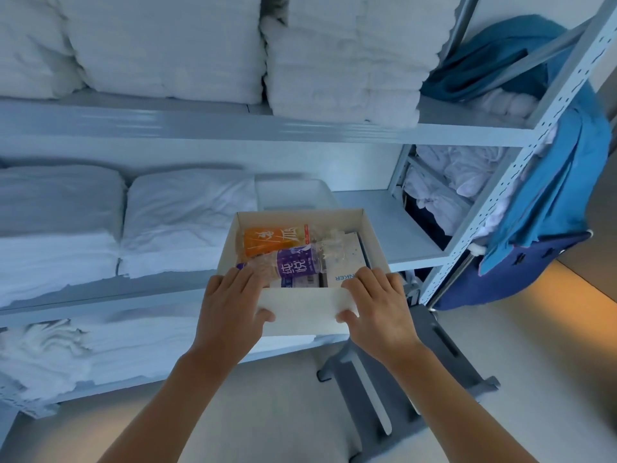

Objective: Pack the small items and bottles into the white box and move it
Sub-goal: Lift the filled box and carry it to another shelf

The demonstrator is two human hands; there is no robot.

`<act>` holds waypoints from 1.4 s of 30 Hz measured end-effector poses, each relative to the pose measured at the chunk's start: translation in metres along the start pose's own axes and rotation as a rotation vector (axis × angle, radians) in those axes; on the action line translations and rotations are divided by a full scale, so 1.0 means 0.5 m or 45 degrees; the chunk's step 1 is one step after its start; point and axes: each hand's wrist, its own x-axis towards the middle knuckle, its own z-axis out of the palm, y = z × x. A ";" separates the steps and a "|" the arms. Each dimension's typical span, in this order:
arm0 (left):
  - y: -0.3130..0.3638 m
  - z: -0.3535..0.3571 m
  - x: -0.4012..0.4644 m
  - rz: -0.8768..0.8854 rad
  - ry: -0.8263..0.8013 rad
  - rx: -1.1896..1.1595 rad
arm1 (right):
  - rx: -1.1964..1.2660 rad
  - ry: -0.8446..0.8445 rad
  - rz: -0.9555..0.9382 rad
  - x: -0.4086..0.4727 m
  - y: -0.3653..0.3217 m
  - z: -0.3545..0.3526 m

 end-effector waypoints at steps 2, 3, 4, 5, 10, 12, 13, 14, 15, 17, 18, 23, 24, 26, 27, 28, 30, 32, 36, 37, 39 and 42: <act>-0.014 0.020 0.015 -0.010 -0.001 0.000 | 0.018 -0.014 -0.005 0.018 0.013 0.024; -0.020 0.031 0.025 -0.013 0.001 0.000 | 0.029 -0.016 -0.010 0.027 0.022 0.037; -0.026 0.042 0.036 -0.017 0.000 0.001 | 0.039 -0.017 -0.015 0.037 0.033 0.051; -0.030 0.052 0.047 -0.022 -0.002 0.003 | 0.047 -0.017 -0.017 0.047 0.045 0.064; -0.041 0.120 0.117 -0.053 -0.023 0.032 | 0.061 -0.057 -0.015 0.099 0.121 0.130; -0.043 0.152 0.150 -0.065 -0.031 0.034 | 0.068 -0.059 -0.019 0.120 0.159 0.154; -0.042 0.169 0.168 -0.070 -0.038 0.035 | 0.070 -0.055 -0.020 0.130 0.179 0.166; -0.041 0.185 0.186 -0.075 -0.046 0.037 | 0.072 -0.051 -0.021 0.140 0.200 0.178; -0.040 0.202 0.203 -0.078 -0.054 0.039 | 0.077 -0.049 -0.022 0.150 0.221 0.190; -0.037 0.235 0.233 -0.090 -0.070 0.049 | 0.093 -0.053 -0.026 0.166 0.260 0.215; -0.036 0.251 0.246 -0.097 -0.078 0.058 | 0.102 -0.058 -0.028 0.173 0.278 0.227; -0.023 0.321 0.300 -0.126 -0.130 0.084 | 0.143 -0.093 -0.034 0.194 0.364 0.284; -0.017 0.332 0.311 -0.129 -0.142 0.095 | 0.156 -0.096 -0.032 0.196 0.380 0.293; -0.007 0.355 0.331 -0.137 -0.160 0.118 | 0.181 -0.100 -0.032 0.200 0.411 0.314; -0.003 0.365 0.339 -0.142 -0.165 0.125 | 0.191 -0.107 -0.032 0.203 0.425 0.323; 0.000 0.374 0.346 -0.146 -0.167 0.131 | 0.199 -0.115 -0.034 0.205 0.437 0.332; 0.003 0.391 0.360 -0.144 -0.173 0.145 | 0.207 -0.127 -0.028 0.211 0.458 0.348; 0.005 0.405 0.372 -0.146 -0.188 0.150 | 0.216 -0.137 -0.018 0.213 0.475 0.361; -0.001 0.429 0.392 -0.148 -0.197 0.149 | 0.259 -0.139 -0.022 0.225 0.498 0.388; -0.005 0.436 0.397 -0.150 -0.199 0.143 | 0.262 -0.139 -0.022 0.230 0.502 0.395; -0.016 0.449 0.405 -0.156 -0.207 0.136 | 0.259 -0.147 -0.018 0.238 0.509 0.407; -0.036 0.468 0.416 -0.163 -0.218 0.138 | 0.244 -0.169 -0.017 0.252 0.513 0.430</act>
